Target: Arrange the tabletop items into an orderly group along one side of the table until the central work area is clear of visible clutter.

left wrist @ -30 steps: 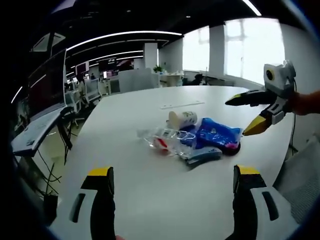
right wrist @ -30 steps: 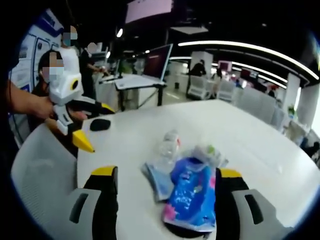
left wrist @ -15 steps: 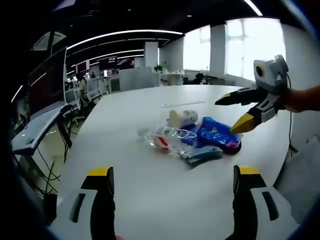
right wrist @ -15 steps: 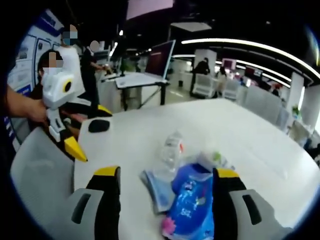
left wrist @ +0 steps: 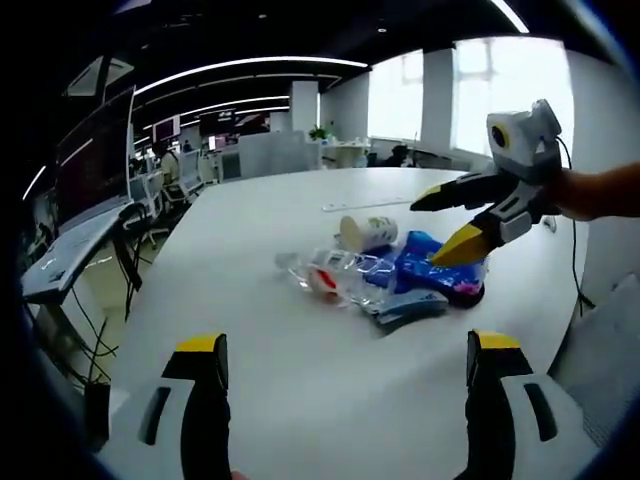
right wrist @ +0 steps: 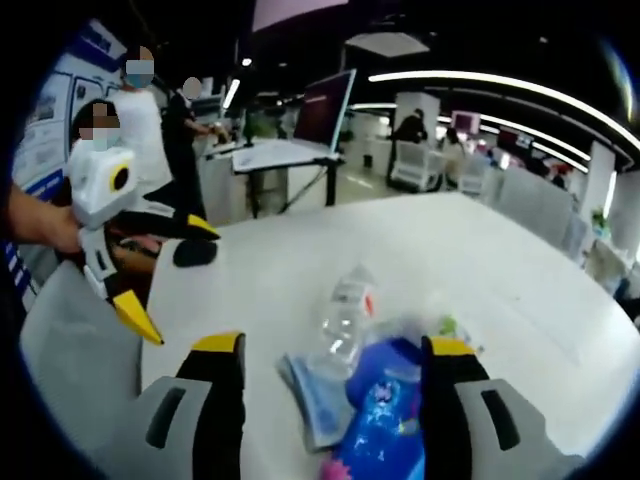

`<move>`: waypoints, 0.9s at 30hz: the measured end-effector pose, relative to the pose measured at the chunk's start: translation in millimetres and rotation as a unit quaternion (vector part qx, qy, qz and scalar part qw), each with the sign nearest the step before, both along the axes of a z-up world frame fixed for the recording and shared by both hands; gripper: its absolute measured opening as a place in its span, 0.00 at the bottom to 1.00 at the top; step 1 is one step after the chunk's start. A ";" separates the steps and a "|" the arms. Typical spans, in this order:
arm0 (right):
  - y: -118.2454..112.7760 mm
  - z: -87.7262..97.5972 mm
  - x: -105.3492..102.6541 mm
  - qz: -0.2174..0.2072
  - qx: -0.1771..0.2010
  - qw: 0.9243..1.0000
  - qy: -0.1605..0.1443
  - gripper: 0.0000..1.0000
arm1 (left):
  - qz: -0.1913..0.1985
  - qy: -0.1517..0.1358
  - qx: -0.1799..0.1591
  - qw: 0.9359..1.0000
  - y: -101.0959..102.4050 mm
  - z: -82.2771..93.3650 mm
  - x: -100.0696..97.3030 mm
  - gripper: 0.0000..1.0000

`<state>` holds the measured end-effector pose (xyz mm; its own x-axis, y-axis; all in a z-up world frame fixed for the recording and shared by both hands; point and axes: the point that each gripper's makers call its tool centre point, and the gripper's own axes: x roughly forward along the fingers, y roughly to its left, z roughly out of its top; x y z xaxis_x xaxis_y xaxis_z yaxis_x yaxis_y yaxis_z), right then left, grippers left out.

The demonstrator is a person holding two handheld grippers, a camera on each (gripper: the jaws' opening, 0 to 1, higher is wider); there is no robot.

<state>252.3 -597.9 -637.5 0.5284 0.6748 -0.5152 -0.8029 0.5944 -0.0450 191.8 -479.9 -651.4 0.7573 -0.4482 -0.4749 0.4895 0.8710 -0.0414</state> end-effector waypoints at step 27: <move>38.4 -18.6 35.6 -0.012 -0.013 0.999 0.037 0.54 | 0.006 0.008 -0.005 1.000 6.3 -8.0 -0.8 0.99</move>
<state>287.9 -559.5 -656.0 0.5038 0.6480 -0.5712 -0.7905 0.6125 -0.0024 191.1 -473.6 -659.4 0.7548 -0.4434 -0.4835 0.4779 0.8765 -0.0576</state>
